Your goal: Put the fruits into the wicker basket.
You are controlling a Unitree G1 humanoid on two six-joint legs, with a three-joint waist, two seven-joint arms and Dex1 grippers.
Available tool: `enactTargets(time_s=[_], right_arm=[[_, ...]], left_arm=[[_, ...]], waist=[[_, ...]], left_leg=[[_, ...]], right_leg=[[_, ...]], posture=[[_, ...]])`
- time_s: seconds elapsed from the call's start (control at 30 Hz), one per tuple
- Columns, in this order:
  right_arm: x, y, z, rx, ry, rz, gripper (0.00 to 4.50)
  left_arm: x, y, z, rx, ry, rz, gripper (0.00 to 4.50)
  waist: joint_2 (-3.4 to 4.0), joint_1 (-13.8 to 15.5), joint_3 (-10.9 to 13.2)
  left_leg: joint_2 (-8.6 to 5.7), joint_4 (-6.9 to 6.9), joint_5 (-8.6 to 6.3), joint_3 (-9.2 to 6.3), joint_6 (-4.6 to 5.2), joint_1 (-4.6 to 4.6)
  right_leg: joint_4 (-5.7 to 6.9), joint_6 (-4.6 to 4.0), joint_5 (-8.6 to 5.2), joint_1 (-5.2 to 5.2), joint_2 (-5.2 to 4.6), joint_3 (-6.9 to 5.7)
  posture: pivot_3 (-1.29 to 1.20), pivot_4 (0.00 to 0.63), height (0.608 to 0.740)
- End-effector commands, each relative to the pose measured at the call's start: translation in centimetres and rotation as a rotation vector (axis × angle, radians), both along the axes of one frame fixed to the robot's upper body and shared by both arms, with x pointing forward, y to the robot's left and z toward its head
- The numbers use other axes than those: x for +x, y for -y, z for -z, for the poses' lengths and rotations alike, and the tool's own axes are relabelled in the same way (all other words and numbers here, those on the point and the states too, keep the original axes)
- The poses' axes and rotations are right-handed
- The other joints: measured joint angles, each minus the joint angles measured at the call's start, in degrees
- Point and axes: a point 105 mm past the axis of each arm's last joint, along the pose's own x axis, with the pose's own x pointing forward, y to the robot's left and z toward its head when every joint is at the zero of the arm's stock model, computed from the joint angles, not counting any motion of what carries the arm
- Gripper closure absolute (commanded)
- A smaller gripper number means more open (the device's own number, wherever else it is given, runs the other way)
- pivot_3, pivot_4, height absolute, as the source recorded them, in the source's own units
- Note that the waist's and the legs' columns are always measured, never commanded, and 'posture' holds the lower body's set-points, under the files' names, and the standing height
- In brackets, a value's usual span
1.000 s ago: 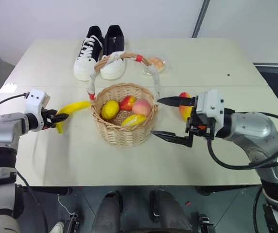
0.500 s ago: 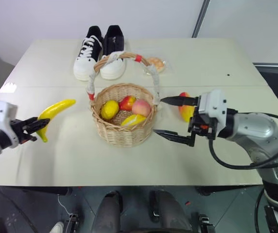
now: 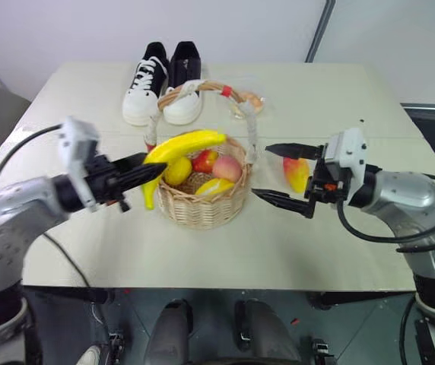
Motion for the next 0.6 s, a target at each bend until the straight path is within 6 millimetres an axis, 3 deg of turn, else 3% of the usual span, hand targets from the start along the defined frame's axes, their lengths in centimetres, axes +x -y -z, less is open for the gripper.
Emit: enactTargets(time_s=[0.03,0.2,0.4,0.6], right_arm=[[-0.6,0.1,-1.0,0.024,0.049,0.007,0.0],[-0.8,0.2,-0.8,0.032,0.05,0.036,0.0],[-0.6,0.9,0.0,0.042,0.01,0.097,0.0],[4.8,4.3,2.7,0.075,-0.048,0.463,0.0]], left_arm=[[1.2,1.0,-0.1,0.036,0.026,-0.005,3.65],[2.8,1.9,-0.1,0.052,0.025,-0.008,3.65],[2.6,2.5,-0.5,0.051,0.052,0.015,0.88],[1.0,1.7,-0.5,-0.045,0.051,0.069,0.88]], waist=[[0.0,-0.34,0.0],[0.0,-0.68,0.0],[0.0,-0.5,0.0],[-0.02,-0.85,-0.01]], left_leg=[[0.01,-0.02,0.0,-0.03,0.0,0.0],[0.05,-0.02,0.0,-0.06,0.0,0.01],[0.09,-0.02,0.0,-0.09,0.0,-0.01],[0.1,-0.01,0.0,-0.08,0.0,0.03]], right_leg=[[0.0,0.0,0.0,0.0,0.03,0.0],[0.02,-0.02,-0.01,-0.02,0.14,0.01],[0.0,-0.02,-0.01,-0.01,0.2,0.04],[0.0,-0.08,-0.01,-0.02,0.24,0.11]], posture=[[0.0,0.15,0.74],[0.0,0.15,0.74],[0.0,0.15,0.74],[0.0,0.15,0.74]])
